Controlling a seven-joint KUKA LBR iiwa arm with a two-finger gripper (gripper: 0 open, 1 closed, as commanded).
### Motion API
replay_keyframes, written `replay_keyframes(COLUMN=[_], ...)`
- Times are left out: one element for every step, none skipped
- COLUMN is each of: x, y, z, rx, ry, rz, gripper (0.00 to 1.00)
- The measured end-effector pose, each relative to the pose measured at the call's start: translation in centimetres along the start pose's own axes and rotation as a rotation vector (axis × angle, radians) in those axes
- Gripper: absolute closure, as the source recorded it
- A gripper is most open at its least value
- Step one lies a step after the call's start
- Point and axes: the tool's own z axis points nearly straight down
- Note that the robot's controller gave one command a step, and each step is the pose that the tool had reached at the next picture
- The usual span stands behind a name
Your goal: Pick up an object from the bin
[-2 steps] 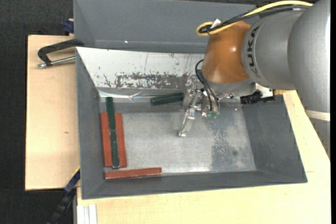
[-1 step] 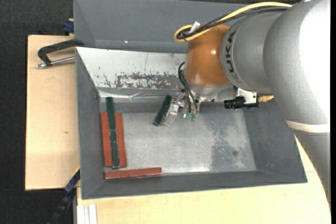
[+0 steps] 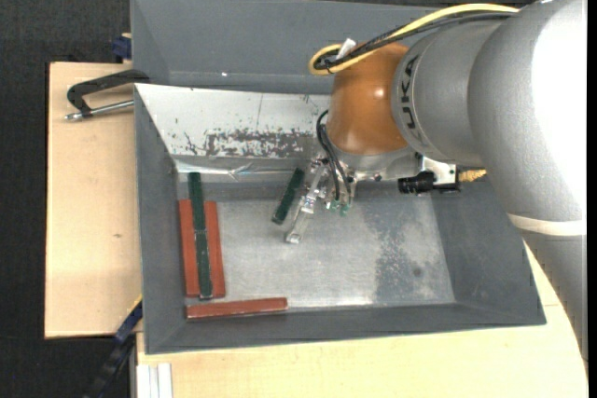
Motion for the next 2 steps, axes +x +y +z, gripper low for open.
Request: replay_keyframes(x=[0.0,-0.3], y=[0.0,1.7], z=[0.0,0.1], rx=[0.0,-0.001], ry=[0.0,-0.003], rz=[0.0,0.017], gripper=[0.0,0.0])
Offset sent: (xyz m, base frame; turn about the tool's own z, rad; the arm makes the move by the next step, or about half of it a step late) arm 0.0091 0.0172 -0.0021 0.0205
